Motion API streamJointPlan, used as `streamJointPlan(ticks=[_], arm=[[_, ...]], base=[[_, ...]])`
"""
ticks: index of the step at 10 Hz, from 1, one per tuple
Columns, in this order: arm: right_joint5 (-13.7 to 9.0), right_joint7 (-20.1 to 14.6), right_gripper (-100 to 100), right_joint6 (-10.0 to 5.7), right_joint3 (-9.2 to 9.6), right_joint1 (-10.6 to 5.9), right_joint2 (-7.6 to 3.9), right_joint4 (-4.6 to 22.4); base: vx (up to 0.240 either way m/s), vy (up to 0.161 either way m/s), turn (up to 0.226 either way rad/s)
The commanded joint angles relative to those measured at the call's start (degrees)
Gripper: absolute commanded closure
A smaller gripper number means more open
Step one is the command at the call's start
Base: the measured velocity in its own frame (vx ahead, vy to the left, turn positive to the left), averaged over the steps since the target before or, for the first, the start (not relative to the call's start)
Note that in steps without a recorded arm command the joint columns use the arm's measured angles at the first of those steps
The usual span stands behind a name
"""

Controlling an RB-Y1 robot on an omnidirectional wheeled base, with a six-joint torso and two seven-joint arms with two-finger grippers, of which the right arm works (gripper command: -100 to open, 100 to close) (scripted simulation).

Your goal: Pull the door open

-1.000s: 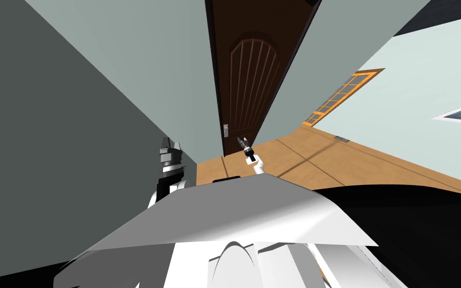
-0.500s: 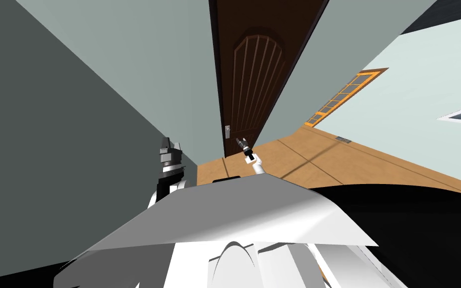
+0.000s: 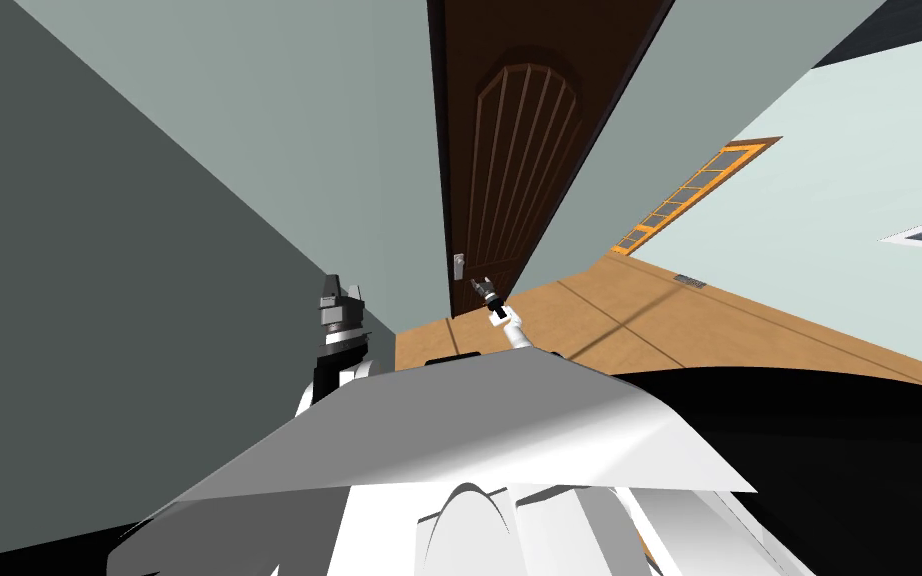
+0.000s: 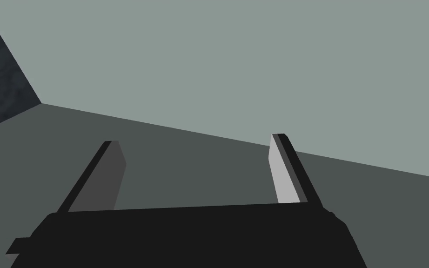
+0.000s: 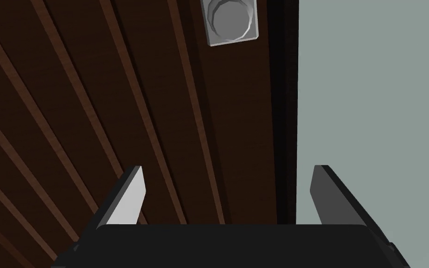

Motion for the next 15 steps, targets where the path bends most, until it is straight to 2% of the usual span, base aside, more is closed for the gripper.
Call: streamJointPlan(ticks=[1,8,11,15], arm=[[0.51,1.5,-100,-0.12,-0.29,-1.43,0.0,2.49],[2.43,5.98,-100,0.21,-0.74,-5.4,-0.24,9.39],[3.08,5.01,-100,0.01,-0.62,-4.72,-0.11,8.48],[5.71,2.99,-100,-0.02,-0.12,-3.02,0.51,6.31]], base=[[0.088,0.035,-0.001],[0.094,0.045,-0.001],[0.114,0.023,0.0],[0.202,0.048,-0.022]])
